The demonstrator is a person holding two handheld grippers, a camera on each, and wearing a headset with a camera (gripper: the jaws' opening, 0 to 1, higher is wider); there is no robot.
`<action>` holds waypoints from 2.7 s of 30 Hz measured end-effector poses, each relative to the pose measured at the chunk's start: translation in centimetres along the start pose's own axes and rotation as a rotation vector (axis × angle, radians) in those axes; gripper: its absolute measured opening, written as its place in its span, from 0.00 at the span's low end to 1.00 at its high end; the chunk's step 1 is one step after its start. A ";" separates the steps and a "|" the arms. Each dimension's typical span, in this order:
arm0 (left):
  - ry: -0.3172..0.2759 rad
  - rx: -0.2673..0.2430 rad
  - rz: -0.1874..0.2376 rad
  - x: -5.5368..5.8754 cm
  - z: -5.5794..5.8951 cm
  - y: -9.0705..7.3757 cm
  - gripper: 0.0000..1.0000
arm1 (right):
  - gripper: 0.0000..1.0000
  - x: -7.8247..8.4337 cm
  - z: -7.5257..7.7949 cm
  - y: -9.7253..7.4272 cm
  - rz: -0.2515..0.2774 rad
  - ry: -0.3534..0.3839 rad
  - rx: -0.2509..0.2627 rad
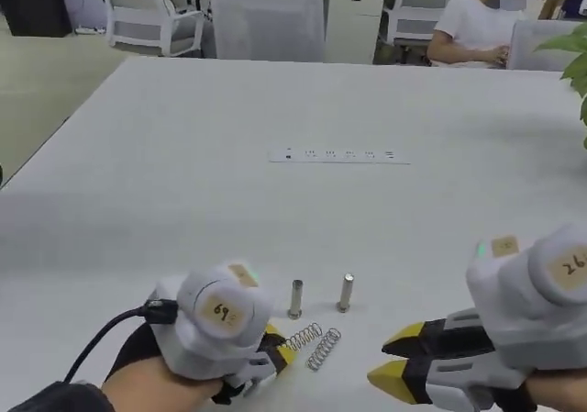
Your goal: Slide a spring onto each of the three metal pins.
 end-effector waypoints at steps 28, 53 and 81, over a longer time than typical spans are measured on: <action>-0.055 0.105 0.279 2.2 0.6 -9.1 0.03 | 0.17 -5.9 -2.7 -1.3 0.097 -0.141 -0.169; 0.116 0.163 0.426 0.3 2.9 -10.9 0.03 | 0.13 -7.4 -4.7 -0.9 0.072 -0.230 -0.316; 0.196 0.149 0.383 -0.7 3.3 -10.6 0.03 | 0.11 -9.4 -6.5 -1.8 -0.123 -0.473 -0.282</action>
Point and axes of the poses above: the centre of the closed fingertips' face, and the gripper's own axes: y roughly forward along the fingers, z roughly to its right, x roughly out of its underside, the point moved 7 cm from there along -y, roughly backward along the fingers, and after that the axes turned 12 degrees about -z, right-handed, at the moved point
